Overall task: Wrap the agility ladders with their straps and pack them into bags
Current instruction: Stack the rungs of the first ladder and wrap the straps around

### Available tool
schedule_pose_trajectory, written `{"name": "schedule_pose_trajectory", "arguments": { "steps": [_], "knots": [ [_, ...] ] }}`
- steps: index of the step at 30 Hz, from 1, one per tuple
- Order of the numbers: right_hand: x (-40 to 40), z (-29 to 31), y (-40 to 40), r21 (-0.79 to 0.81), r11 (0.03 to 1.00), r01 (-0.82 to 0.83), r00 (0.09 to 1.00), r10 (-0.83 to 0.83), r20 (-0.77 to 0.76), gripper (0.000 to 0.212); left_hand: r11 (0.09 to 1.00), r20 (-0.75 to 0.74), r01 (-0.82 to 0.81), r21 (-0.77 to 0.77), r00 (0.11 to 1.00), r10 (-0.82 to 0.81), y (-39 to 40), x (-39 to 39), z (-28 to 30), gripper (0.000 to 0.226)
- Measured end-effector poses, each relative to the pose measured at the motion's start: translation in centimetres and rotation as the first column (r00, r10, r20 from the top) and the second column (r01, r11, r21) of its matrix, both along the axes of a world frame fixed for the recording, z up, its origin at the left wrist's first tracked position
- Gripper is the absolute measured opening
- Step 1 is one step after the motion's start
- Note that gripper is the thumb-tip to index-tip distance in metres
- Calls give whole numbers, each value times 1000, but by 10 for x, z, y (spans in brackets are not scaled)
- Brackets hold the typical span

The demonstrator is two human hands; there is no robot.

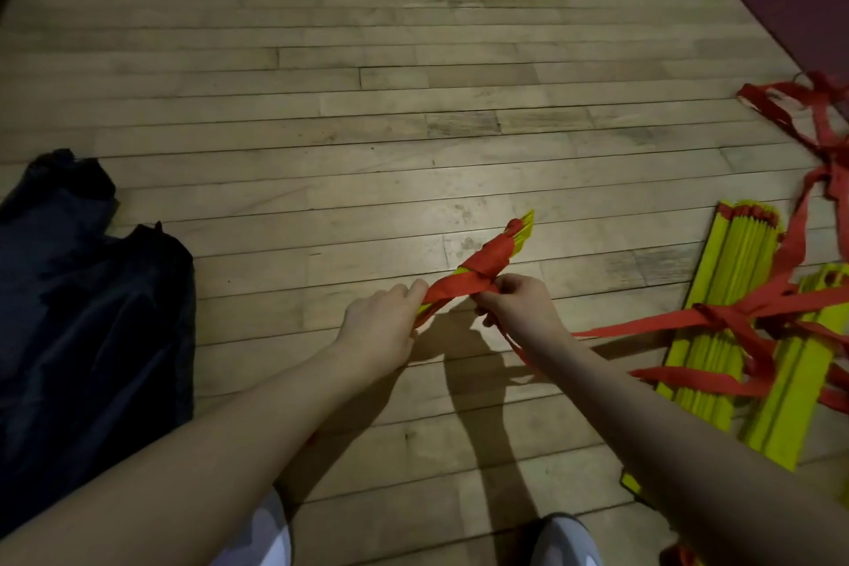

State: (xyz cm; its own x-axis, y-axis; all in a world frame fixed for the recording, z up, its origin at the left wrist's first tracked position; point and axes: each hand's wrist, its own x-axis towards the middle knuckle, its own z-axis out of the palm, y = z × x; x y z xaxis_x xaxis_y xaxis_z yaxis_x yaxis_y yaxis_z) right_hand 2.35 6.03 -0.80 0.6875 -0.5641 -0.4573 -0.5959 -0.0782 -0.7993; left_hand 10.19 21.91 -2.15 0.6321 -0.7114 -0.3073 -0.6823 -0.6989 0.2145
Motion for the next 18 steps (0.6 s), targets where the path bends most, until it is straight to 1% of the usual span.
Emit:
{"name": "schedule_pose_trajectory", "arguments": {
  "steps": [3, 7, 10, 14, 16, 18],
  "knots": [
    [6, -8, -6, 14, 999, -32, 999, 32, -4, 13, 996, -42, -87, -24, 995, 86, -5, 5, -10, 52],
    [21, -22, -12, -85, 995, -53, 999, 53, -7, 24, 995, -50, -96, 2, 994, 96, -23, 16, -20, 57],
    [27, -33, -16, -110, 994, 1, 1000, -2, -8, 25, 996, -90, -92, 20, 992, 93, -43, 22, -23, 58],
    [31, -44, -31, -149, 985, 90, 996, -93, -14, 17, 999, -136, -47, 3, 990, 47, -66, 24, -32, 66],
    [31, -49, -41, -185, 976, 114, 992, -124, -40, 18, 1000, -143, -23, -2, 989, 23, -75, 26, -37, 68],
    [30, -52, -53, -181, 975, 132, 987, -147, -71, 20, 1000, -153, -14, -21, 988, 11, -86, 28, -42, 68]
  ]
}}
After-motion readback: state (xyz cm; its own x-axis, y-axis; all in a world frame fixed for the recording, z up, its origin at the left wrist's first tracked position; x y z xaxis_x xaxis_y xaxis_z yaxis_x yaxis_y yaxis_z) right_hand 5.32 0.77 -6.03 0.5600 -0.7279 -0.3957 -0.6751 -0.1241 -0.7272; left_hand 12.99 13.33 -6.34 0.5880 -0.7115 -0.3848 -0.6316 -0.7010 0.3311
